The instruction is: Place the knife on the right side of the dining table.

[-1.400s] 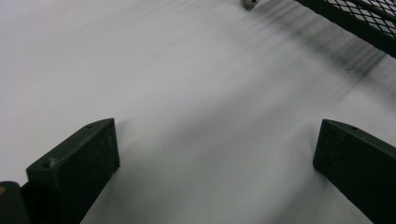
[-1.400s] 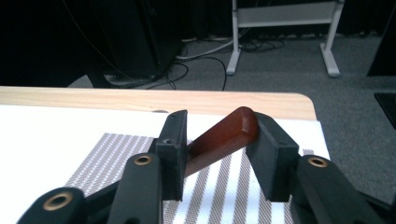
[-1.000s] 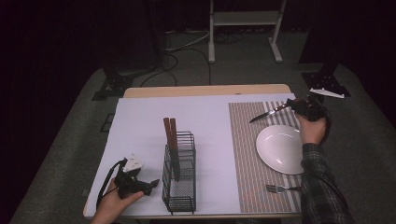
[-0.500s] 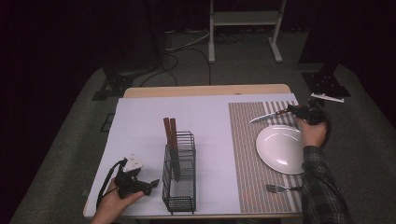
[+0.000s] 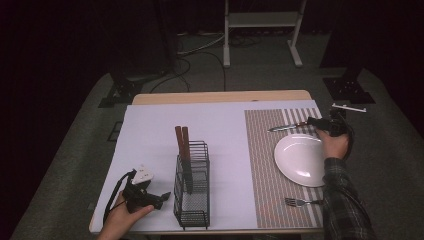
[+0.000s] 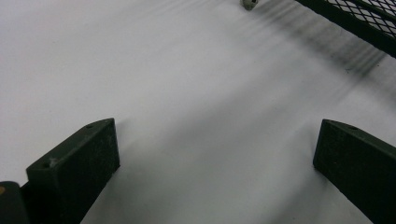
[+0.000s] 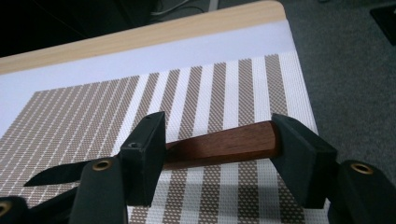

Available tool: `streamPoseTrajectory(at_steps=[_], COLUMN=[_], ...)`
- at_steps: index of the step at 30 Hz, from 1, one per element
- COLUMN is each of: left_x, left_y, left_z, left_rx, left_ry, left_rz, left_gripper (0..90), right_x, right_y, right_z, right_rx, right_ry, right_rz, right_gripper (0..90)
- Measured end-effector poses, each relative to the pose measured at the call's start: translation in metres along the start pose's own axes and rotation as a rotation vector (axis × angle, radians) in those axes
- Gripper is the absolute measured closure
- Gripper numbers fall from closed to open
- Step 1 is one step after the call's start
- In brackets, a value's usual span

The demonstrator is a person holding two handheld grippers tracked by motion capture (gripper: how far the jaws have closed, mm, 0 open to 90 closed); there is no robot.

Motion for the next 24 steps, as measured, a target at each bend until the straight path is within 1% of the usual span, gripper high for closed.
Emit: streamPoseTrajectory(at_steps=[4, 6, 13, 18, 20, 24], left_x=[0.0000, -0.0001, -0.0001, -0.0001, -0.0001, 0.0000], left_y=[0.0000, 0.0000, 0.0000, 0.0000, 0.0000, 0.0000], left_z=[0.0000, 0.0000, 0.0000, 0.0001, 0.0000, 0.0000], left_rx=[0.000, 0.000, 0.000, -0.001, 0.000, 0.000], left_ry=[0.000, 0.000, -0.001, 0.000, 0.000, 0.000], left_rz=[0.000, -0.001, -0.001, -0.001, -0.001, -0.001], left_gripper=[0.0, 0.0, 0.0, 0.0, 0.0, 0.0], right_x=[0.0007, 0.0011, 0.0022, 0.0030, 0.0033, 0.0028], right_y=[-0.0010, -0.0018, -0.0036, -0.0061, -0.0073, -0.0071], right_z=[-0.0018, -0.0033, -0.0064, -0.0085, -0.0095, -0.0096], right_rx=[-0.022, -0.044, -0.078, -0.112, -0.129, -0.132], right_ry=[-0.019, -0.028, -0.052, -0.075, -0.086, -0.098], right_rz=[-0.002, -0.011, -0.016, -0.024, -0.019, -0.007], right_gripper=[35.3, 35.0, 34.3, 33.7, 33.5, 33.2])
Point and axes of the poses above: each handheld gripper's, and its own axes: z roughly backward along the jaws, y roughly out of its top, x roughly to its right, the point moved 6 cm from there along -z, roughly forward along the jaws, and after that the axes turned 1 degree about -z, right-handed, at the moved point
